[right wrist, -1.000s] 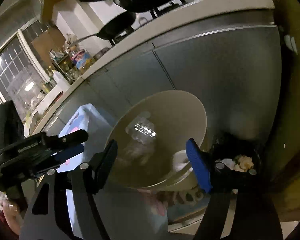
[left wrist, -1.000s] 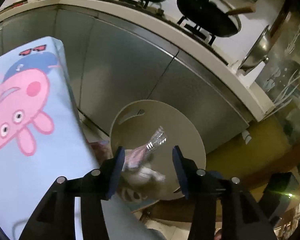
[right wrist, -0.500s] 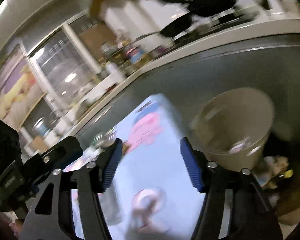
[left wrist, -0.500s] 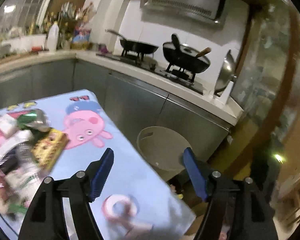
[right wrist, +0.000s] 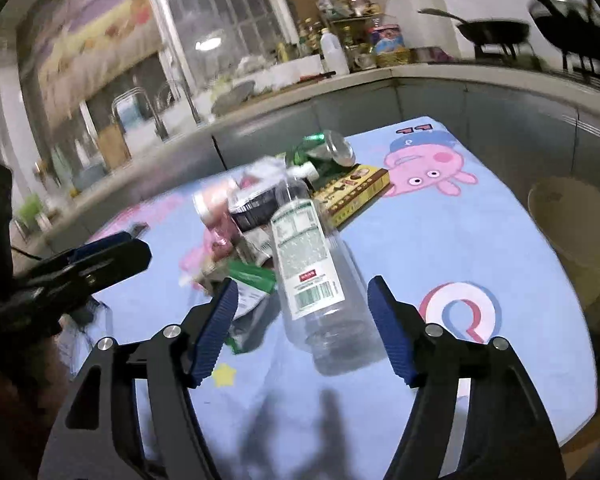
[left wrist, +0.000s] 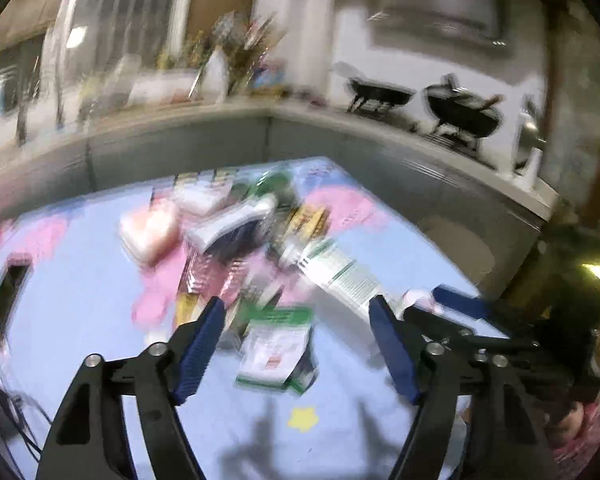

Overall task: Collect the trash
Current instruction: 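Move both open tools back over the trash pile, then grasp the clear plastic bottle around its body with the right tool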

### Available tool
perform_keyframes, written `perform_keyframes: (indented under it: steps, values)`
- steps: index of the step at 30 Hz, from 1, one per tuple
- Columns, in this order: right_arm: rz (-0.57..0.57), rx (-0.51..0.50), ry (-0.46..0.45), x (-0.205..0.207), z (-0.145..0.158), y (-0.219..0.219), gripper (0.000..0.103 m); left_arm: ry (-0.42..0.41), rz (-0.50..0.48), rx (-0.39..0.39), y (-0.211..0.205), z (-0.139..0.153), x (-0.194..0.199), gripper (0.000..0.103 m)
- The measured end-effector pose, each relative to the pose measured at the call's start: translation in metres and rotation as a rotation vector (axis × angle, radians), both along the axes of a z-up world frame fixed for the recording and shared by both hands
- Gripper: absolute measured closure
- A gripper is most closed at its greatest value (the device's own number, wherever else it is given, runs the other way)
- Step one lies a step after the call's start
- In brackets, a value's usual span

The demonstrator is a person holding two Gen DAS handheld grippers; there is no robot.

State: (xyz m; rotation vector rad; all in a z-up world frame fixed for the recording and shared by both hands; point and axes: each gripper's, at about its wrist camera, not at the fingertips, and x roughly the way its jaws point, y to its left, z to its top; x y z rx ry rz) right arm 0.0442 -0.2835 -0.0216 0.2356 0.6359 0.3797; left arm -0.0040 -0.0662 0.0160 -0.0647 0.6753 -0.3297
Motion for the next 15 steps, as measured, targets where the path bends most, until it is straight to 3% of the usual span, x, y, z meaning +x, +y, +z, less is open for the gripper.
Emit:
perform_keyframes:
  steps: [4, 10, 15]
  values:
    - [0.004, -0.081, 0.002, 0.012, -0.003, 0.013, 0.032, 0.101, 0.054, -0.055, 0.019, -0.017, 0.022, 0.034]
    - [0.012, -0.138, 0.020, 0.045, 0.000, 0.013, 0.030, 0.179, 0.005, 0.029, 0.005, -0.047, 0.025, 0.035]
    - [0.020, -0.147, 0.051, 0.059, -0.002, 0.014, 0.029, 0.204, -0.026, -0.055, 0.008, -0.039, 0.040, 0.036]
